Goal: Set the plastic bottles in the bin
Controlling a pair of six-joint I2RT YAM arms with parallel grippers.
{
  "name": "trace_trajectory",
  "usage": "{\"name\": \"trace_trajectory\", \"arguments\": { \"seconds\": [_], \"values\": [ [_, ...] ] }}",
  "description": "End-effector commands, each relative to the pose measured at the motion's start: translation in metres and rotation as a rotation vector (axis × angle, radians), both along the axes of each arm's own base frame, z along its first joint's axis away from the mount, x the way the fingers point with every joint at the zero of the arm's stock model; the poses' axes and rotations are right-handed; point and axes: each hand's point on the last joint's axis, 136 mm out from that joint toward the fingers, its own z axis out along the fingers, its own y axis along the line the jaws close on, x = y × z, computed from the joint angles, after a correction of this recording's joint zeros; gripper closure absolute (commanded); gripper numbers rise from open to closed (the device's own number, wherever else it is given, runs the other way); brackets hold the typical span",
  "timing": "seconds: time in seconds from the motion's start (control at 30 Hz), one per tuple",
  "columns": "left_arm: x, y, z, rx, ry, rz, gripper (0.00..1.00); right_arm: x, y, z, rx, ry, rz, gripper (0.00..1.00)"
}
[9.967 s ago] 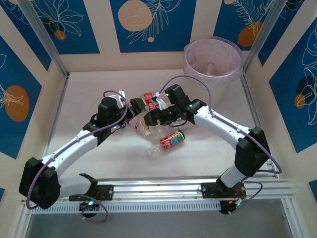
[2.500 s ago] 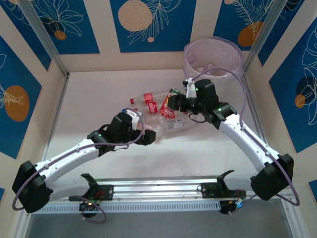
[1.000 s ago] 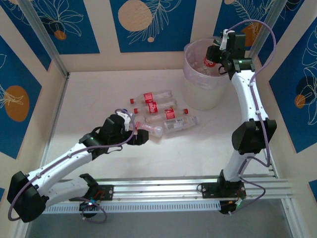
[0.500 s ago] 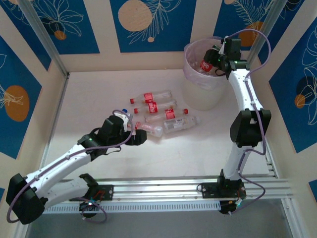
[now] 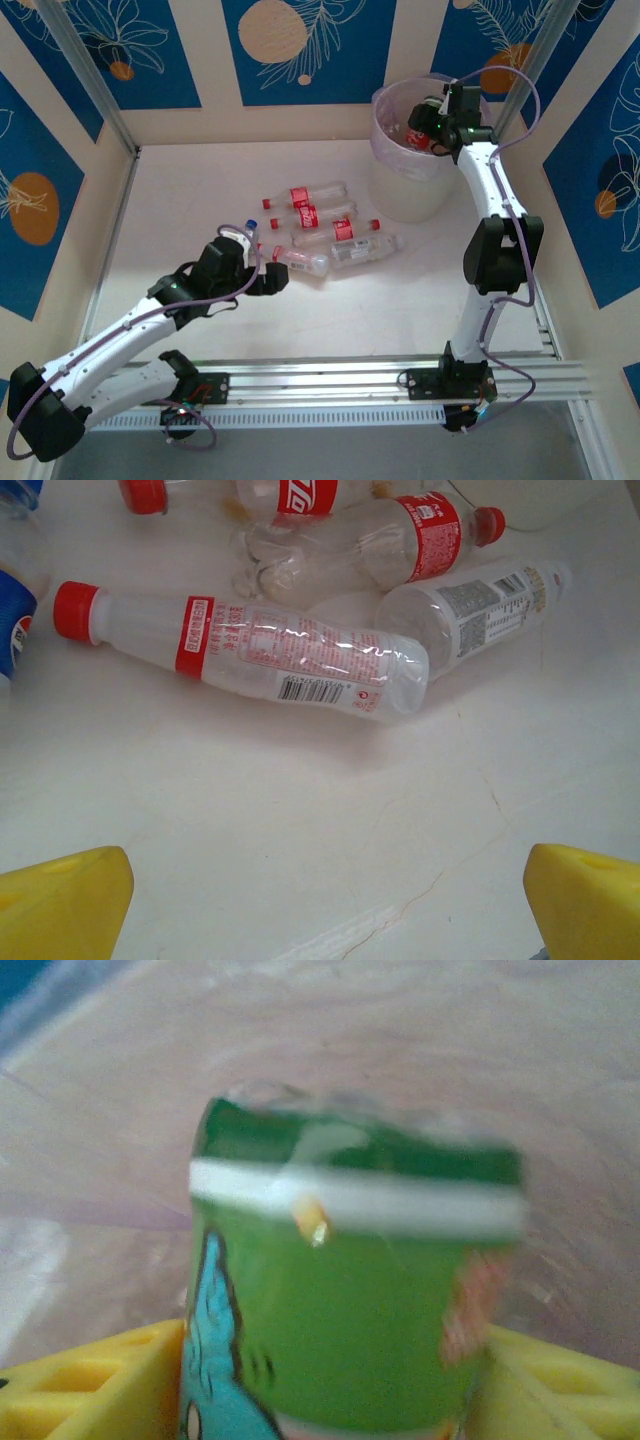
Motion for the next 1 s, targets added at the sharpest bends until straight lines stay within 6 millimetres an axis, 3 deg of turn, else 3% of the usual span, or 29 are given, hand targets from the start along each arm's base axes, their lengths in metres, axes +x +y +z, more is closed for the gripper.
{"name": "trace_trajectory", "arguments": {
  "seconds": [0.0, 0.63, 0.97],
  "values": [
    [0.001, 0.008, 0.001, 0.016, 0.000, 0.032, 0.00, -0.011, -0.009, -0.038, -0.085, 0.119, -0.012, 0.31],
    [0.008, 0.009, 0.004, 0.079, -0.009, 0.016, 0.00, -0.012, 0.000, 0.052, -0.169, 0.018, 0.057, 0.04],
    [0.023, 0.035, -0.001, 0.200, 0.027, 0.040, 0.00, -0.040, 0.021, 0.113, -0.225, -0.070, 0.127, 0.01]
  ]
}}
